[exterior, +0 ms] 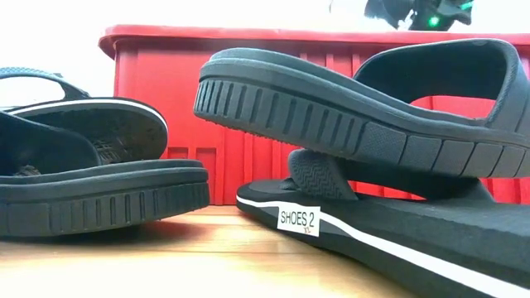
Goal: Pick and place slides into bin
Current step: Put the black slide into the red bin
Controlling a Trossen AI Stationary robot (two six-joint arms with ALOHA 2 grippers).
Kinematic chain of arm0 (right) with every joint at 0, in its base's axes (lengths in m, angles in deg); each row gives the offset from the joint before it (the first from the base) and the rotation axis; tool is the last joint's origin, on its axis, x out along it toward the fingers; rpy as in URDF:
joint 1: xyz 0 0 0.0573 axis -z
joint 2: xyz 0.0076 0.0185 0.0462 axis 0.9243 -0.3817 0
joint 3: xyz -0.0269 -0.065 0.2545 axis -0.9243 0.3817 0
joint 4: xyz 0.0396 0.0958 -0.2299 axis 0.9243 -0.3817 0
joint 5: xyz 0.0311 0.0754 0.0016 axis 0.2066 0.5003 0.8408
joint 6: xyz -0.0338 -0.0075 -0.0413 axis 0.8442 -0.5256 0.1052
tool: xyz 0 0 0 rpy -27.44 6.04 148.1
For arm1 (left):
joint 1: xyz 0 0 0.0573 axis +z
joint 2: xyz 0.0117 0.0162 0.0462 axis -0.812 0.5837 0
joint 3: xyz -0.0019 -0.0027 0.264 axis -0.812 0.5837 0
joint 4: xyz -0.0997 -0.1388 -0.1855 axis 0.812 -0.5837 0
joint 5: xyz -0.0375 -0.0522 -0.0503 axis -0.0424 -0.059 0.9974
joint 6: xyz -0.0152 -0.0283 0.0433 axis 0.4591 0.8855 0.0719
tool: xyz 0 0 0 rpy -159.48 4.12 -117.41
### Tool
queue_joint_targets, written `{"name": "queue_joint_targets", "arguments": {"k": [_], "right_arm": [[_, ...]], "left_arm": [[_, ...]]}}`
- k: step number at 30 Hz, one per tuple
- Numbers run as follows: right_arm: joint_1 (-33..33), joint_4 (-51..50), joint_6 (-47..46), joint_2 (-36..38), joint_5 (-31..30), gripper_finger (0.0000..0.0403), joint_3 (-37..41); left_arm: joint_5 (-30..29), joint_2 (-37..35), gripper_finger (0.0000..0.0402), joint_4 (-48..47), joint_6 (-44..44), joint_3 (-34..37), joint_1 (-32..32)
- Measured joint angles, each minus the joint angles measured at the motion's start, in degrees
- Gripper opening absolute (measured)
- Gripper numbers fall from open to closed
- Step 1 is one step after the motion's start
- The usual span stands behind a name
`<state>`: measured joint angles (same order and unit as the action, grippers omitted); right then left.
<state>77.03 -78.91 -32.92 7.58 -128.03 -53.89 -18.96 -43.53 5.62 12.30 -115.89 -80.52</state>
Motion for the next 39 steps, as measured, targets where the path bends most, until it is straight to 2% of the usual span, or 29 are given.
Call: {"name": "queue_joint_targets", "arguments": {"k": [6,15,22,30,34,39], "right_arm": [[0.0,1.4,-1.46,0.02,0.09,0.0002,4.77],[-0.02,12.14,5.84,0.07,0.14,0.0002,12.88],[-0.02,15.18,5.6,0.07,0.16,0.0002,16.12],[-0.04,16.05,6.39,0.07,3.05,0.0002,16.87],[-0.04,16.33,8.59,0.07,3.03,0.0002,16.87],[-0.07,17.76,7.76,0.07,3.04,0.0002,16.87]], "left_arm": [[0.01,0.0,0.0026,0.0,0.2,0.0,0.0],[0.0,0.0,0.0026,0.02,0.39,0.0,0.01],[-0.21,0.0,0.0026,0.02,0.37,0.0,0.0],[-3.45,0.0,0.0026,0.02,0.36,0.0,0.0],[-9.06,0.0,0.0026,0.02,0.37,0.0,0.0],[-22.65,-0.01,0.0026,0.04,1.9,0.0,0.02]]}}
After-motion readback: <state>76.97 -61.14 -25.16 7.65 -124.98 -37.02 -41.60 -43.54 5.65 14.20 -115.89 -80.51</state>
